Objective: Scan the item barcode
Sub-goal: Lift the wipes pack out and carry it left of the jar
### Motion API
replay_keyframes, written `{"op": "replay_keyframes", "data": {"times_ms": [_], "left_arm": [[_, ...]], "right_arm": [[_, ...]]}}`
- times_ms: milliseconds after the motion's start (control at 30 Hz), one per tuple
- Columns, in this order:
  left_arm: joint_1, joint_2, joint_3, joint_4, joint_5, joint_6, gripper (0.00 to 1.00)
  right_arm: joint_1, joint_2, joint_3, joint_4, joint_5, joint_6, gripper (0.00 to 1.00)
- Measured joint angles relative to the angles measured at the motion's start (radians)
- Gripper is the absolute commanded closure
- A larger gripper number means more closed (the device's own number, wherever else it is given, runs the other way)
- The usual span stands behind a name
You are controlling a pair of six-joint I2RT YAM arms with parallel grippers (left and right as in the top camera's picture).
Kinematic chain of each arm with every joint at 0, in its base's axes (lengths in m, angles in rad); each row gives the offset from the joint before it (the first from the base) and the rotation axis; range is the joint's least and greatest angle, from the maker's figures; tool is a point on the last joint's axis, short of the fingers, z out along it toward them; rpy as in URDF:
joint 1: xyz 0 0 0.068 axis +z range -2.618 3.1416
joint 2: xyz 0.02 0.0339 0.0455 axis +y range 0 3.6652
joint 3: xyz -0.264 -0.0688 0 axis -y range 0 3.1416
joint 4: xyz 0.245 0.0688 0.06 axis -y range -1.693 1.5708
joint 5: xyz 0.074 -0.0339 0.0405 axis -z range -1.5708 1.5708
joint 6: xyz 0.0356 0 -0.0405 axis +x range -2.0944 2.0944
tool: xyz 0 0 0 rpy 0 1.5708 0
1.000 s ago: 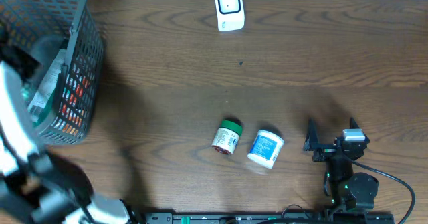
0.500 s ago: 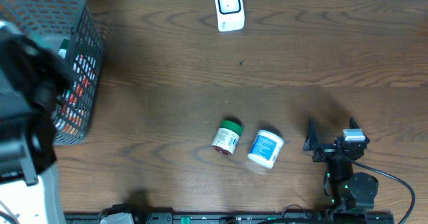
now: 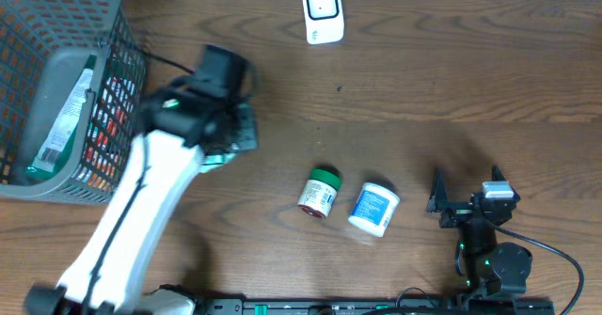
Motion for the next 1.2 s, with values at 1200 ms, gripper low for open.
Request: {"op": "replay_keyframes", "data": {"times_ms": [1200], "left_arm": [[-0.092, 0.381, -0.102, 0.185, 0.006, -0.027, 0.72]], "right_arm": [[0.0, 0.0, 0.0, 0.0, 0.0, 0.0, 0.01]]}}
